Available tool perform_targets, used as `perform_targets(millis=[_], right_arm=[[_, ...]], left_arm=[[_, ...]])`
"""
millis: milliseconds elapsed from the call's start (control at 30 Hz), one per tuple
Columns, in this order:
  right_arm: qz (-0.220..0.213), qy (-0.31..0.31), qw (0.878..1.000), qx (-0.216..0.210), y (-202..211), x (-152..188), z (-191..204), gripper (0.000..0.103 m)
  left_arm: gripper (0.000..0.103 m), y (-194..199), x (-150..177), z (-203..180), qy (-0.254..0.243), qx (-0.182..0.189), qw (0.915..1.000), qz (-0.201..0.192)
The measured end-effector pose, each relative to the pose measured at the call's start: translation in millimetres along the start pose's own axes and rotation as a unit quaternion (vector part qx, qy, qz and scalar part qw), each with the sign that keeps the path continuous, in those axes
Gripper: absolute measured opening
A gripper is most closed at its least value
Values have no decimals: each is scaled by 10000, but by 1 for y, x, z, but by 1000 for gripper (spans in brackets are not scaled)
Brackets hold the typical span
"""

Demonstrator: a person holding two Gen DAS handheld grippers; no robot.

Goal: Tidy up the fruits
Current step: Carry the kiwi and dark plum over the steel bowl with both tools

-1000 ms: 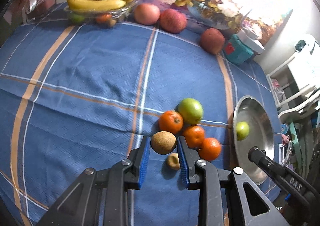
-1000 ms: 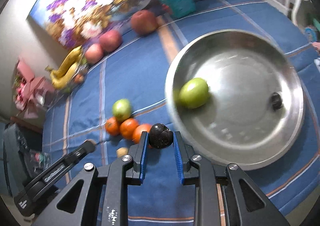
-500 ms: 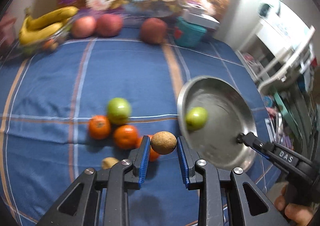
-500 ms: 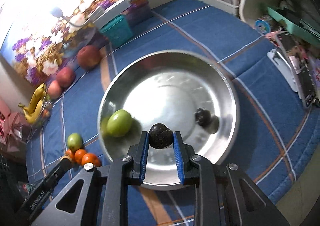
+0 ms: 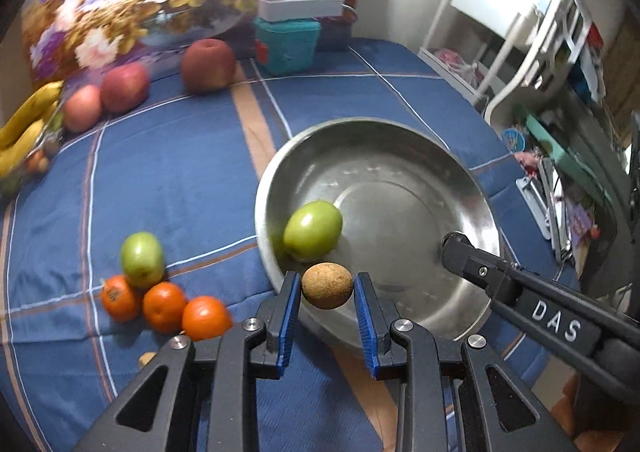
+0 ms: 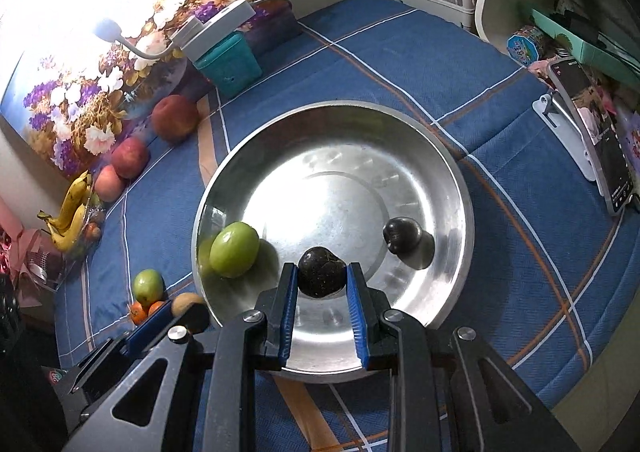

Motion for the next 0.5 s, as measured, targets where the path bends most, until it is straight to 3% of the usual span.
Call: perform_targets(millis=[500], right_arm=[[354, -80, 9992, 170, -25, 2, -5, 26]], left_arm=[[30, -35, 9, -9, -104, 1, 9998, 168]])
Point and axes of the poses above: each gripper's, at about its wrist camera, not at the fingertips, and y roughly against the way its jaws point, z to its left, x to its underside, the point moved 2 cm from there along -y, roughly the way its jaws point, and after that the axes turned 5 degrees about y, right-handed, at the moved point
